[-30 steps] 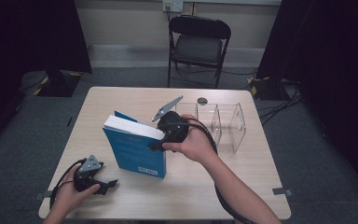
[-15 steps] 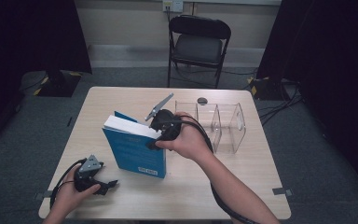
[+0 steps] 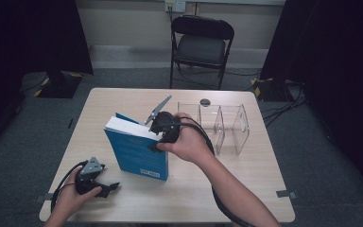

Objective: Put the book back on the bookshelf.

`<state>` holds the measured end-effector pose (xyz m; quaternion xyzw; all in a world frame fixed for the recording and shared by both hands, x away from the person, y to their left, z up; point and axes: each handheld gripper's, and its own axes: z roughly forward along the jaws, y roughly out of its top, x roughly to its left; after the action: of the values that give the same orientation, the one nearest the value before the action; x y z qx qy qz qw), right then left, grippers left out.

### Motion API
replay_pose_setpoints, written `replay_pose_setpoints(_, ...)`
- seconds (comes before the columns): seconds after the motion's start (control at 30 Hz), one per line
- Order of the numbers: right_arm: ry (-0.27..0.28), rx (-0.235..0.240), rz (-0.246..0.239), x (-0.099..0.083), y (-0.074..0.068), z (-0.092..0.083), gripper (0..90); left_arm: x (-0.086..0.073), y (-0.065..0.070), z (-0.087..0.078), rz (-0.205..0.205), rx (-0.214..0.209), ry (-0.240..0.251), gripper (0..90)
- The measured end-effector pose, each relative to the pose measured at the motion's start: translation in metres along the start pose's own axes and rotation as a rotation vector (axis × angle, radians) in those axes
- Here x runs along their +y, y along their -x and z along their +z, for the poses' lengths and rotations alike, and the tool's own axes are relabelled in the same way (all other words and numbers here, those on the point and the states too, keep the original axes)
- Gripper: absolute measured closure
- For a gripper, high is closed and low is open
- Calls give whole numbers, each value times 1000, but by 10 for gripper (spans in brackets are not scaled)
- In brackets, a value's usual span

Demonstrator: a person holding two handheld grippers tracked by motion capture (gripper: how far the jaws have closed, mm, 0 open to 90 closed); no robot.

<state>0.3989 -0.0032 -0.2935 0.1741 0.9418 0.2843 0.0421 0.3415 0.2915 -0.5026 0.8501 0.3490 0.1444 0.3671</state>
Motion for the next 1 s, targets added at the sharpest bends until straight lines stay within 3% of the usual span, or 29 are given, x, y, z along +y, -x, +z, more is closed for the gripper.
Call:
replay_pose_setpoints(0.13, 4, -13, 26, 0, 0, 0, 601, 0, 0, 0, 0, 0, 0, 52)
replay_pose_setpoints(0.43, -27, -17, -34, 2, -3, 3, 611, 0, 0, 0, -1, 1, 0, 52)
replay_pose_setpoints(0.73, -28, -13, -20, 2, -4, 3, 621, 0, 0, 0, -1, 1, 0, 52)
replay_pose_setpoints(1.0, -22, -7, -38, 1, -4, 3, 619, 0, 0, 0, -1, 1, 0, 52)
